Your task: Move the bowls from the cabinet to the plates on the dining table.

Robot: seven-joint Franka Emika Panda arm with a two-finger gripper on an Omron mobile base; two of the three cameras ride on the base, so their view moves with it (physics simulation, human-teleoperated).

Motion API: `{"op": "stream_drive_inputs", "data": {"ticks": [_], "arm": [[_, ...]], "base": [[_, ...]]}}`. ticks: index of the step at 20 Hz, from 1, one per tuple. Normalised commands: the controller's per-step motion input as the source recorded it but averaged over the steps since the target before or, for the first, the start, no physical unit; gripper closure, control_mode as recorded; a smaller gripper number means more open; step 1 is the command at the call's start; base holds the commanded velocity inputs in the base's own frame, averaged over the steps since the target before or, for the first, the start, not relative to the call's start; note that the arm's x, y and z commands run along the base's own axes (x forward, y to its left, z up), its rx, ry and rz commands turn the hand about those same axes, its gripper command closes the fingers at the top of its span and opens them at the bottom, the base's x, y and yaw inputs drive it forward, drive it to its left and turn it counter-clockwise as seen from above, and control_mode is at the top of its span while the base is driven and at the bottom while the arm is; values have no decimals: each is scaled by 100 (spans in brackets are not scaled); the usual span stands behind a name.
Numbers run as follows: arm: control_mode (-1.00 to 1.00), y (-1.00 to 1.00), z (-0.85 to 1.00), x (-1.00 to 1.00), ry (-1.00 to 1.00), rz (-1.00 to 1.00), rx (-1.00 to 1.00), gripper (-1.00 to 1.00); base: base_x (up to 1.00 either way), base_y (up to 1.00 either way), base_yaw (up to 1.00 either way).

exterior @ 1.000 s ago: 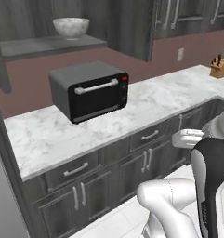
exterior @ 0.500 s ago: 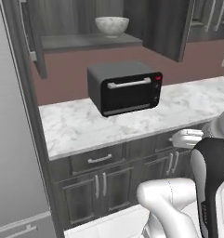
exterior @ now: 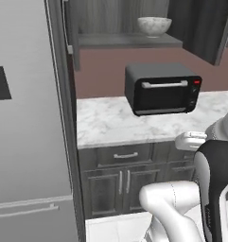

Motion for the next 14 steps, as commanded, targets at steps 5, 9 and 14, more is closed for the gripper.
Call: {"op": "stream_drive_inputs", "data": {"ticks": [5, 9, 14], "arm": [[100, 0, 0, 0, 0, 0, 0, -100], [100, 0, 0, 0, 0, 0, 0, -100], [100, 0, 0, 0, 0, 0, 0, -100]], "base": [[0, 0, 30], [1, -5, 0], [14, -61, 2]]}}
